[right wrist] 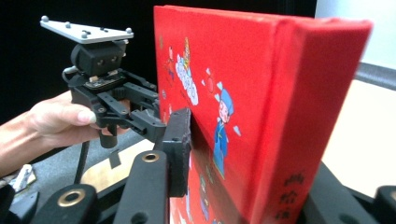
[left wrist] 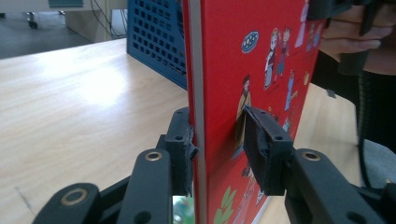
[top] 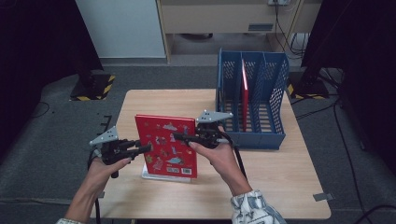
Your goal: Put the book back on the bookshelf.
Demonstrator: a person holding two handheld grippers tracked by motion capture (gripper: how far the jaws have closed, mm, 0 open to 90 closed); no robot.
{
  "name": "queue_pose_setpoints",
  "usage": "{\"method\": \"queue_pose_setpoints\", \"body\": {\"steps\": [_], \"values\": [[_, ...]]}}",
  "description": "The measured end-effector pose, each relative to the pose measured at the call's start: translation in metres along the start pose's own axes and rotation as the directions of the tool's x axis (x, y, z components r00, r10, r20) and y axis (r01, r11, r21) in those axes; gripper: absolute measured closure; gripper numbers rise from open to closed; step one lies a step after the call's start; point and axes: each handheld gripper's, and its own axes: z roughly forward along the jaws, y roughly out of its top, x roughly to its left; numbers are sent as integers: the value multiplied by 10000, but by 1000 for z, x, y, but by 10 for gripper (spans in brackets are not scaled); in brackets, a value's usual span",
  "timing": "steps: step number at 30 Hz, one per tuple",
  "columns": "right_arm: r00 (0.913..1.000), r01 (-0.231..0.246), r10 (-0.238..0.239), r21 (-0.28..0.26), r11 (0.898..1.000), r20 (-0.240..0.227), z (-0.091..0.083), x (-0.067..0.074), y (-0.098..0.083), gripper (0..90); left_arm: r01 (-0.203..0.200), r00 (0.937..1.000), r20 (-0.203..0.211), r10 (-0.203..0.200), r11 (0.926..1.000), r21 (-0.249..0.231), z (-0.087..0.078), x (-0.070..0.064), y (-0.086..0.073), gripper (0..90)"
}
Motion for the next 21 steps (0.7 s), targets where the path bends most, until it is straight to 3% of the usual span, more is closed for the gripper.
{"method": "queue_pose_setpoints", "body": {"steps": [7,11,16,21], "values": [[9985,507,-501,-254,9984,241,9,-8,-7,714,-121,9988,-481,121,9999,9,15,14,-1,568],[9961,829,-814,-439,9956,337,10,-6,-11,739,-221,9971,-734,209,9996,-158,18,15,-1,546],[9933,1152,-1144,-627,9914,168,11,2,-12,785,-164,9953,-955,138,9995,-265,23,12,0,430],[9899,1402,-1385,-679,9878,301,12,7,-11,788,-273,9902,-1380,227,9991,-321,22,10,0,363]]}}
